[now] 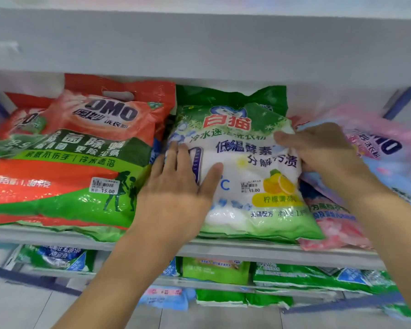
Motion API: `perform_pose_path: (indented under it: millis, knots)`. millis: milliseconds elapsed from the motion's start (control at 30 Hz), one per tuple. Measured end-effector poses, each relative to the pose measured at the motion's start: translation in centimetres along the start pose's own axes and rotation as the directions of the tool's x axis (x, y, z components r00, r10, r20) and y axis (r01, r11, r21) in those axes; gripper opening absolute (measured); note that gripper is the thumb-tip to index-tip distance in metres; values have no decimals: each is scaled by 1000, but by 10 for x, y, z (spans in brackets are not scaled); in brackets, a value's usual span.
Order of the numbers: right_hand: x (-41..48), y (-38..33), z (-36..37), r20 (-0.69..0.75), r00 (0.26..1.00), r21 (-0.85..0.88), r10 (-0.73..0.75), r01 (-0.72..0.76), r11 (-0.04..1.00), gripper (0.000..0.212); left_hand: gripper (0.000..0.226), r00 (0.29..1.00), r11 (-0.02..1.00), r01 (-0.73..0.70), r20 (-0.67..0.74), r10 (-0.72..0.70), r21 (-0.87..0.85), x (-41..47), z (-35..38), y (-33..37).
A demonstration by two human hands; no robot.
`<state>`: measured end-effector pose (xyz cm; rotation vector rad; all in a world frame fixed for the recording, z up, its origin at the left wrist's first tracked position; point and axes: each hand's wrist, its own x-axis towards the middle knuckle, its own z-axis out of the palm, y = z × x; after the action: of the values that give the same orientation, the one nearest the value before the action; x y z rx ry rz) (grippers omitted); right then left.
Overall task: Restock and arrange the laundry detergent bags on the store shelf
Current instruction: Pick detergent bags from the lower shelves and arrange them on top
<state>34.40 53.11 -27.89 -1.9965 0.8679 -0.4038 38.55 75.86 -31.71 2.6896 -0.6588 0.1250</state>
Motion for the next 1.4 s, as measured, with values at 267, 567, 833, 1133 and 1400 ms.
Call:
perform_pose_path:
  millis: [267,567,833,1133,1400]
  knots:
    - [-30,12,21,97,993,-335,-69,98,937,42,99,999,1000,26,-46,-26,-1,-3,4,5]
    - [-91,48,58,11,882,-432,-471,429,793,56,69,957,996,-87,-279,77,-24,-18,15,-4]
    - [-113,31,53,7,930,-488,-367,324,811,47,71,989,989,-143,19,144,-27,-39,-14,-10]
    - [-155,-14,45,142,944,-371,-297,329,868,43,51,947,999,25,-320,-16,24,-73,-82,-75]
    - [-170,-91,117,309,933,75,-187,172,982,37,79,917,929,340,-167,-362,-145,-55,-118,-161]
